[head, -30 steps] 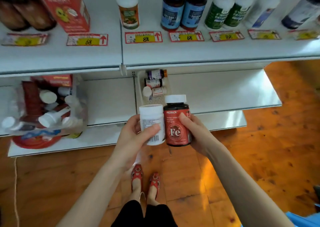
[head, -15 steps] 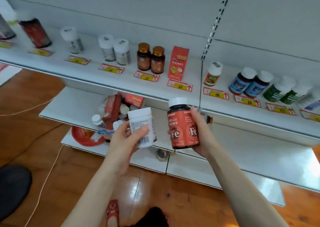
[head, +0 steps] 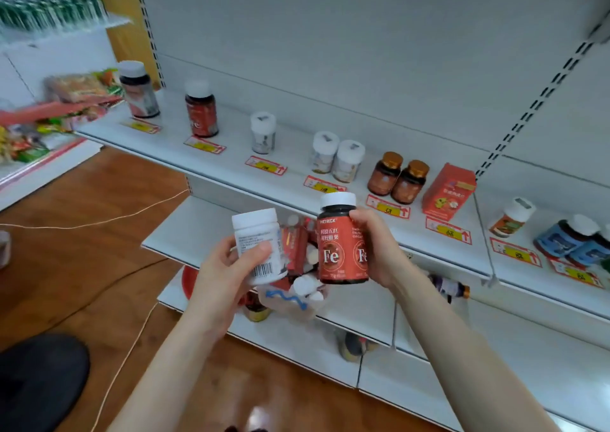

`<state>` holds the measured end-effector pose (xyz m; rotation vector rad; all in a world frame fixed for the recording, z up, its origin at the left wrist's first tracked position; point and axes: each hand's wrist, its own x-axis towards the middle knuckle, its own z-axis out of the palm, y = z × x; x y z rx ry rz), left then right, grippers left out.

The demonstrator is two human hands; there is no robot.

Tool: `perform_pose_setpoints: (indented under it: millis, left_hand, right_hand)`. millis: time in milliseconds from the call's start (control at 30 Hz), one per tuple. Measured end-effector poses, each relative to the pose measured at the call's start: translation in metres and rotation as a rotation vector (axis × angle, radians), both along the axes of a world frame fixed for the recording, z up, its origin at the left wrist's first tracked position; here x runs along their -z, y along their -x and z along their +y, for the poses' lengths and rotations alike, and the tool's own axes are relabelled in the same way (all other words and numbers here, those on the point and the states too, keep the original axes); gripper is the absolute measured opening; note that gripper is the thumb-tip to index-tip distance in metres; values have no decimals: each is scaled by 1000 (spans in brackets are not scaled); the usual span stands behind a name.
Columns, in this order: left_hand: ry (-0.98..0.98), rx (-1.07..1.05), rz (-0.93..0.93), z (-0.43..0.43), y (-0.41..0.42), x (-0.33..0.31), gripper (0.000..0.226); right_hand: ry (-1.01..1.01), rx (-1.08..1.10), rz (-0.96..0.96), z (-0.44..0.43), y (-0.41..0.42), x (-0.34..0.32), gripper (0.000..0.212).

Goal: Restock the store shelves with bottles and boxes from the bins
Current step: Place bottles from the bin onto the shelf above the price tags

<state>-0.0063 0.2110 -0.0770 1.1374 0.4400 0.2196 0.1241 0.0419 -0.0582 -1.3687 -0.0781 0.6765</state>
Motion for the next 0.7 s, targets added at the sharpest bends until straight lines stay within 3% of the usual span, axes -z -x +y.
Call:
perform_pose_setpoints:
  millis: [100,200,300,433,533,700]
  left_hand:
    - [-11,-46,-1,33,6,-1,58]
    - [-17,-107,-10,63,11,-2,64]
    - [2,-159,-12,90,14,-3,67]
    - [19,-250,-23,123,9,-2,61]
    - [31,-329,-31,148,-3,-3,55]
    - [4,-405,-56,187,-36,-8,52]
  right_hand:
    - [-8,-43,37,39,0,-9,37]
    - [78,-127,-21,80,-5,-18,47]
    - [123,-201,-145,123,-15,-24,22]
    - [398,-341,-513,180,-38,-37,35]
    - [626,-436,-853,221,-61,-57,29]
    - [783,-497,-1110,271,-117,-97,31]
